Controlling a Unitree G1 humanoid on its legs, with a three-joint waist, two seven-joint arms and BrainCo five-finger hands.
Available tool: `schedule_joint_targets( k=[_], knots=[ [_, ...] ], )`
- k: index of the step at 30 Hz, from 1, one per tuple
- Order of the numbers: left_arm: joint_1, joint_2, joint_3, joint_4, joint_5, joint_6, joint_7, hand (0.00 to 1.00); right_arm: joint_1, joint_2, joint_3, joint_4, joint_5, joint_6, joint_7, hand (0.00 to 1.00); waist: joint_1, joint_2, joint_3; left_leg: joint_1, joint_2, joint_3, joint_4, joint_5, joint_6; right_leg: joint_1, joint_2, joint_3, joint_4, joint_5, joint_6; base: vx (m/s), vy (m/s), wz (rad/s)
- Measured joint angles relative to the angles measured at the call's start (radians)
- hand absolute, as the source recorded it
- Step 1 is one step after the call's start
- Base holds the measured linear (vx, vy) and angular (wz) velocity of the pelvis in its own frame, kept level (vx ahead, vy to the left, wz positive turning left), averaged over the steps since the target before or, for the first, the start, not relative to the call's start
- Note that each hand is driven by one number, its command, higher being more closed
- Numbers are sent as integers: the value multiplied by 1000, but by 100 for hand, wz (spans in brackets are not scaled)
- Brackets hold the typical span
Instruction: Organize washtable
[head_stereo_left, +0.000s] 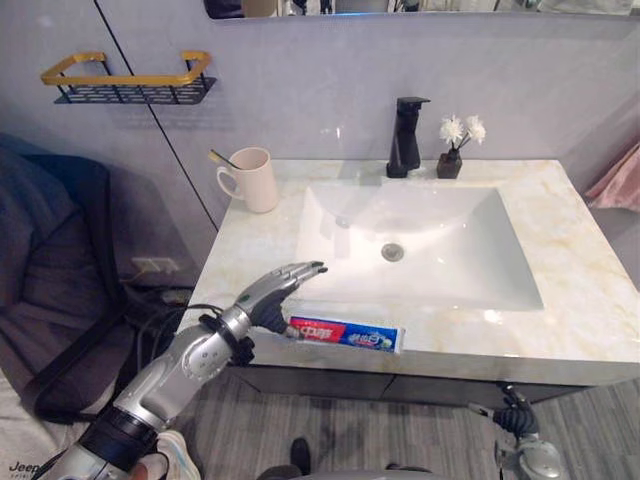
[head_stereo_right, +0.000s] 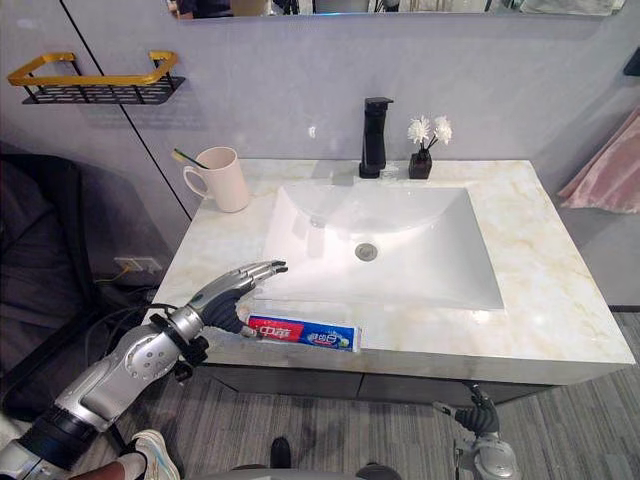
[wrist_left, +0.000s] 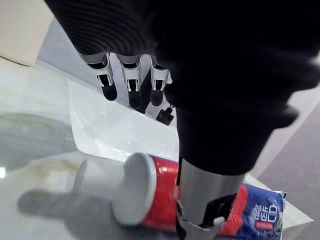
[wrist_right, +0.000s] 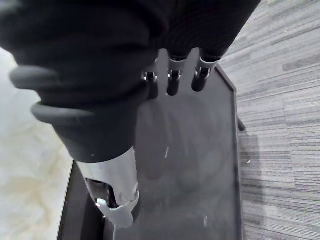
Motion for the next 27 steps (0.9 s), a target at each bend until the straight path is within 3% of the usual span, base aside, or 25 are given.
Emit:
schedule_joint_targets(
  k=[7,16,27],
  knots=[
    [33,-18,4,-67,-1,4,4,0,0,0,-1,1,-12,3,-2,0,2,-1,0,0,-4,-6,0,0,0,5,-1,-6,-3,3,3,-22,-6,2],
    [37,-115,45,-79,1,19,53,0,1,0,-2,11,-12,2,-13,0,1,-3,0,1,-5,-20,0,1,0,15,0,-23,-8,5,4,-5,-3,5],
    [23,-144,38,-41,83,32,84,0,-6,17,-2,18,-13,1,-17,0,-4,-16,6,0,-5,-20,-1,1,0,15,0,-22,-9,5,4,0,0,0]
  ],
)
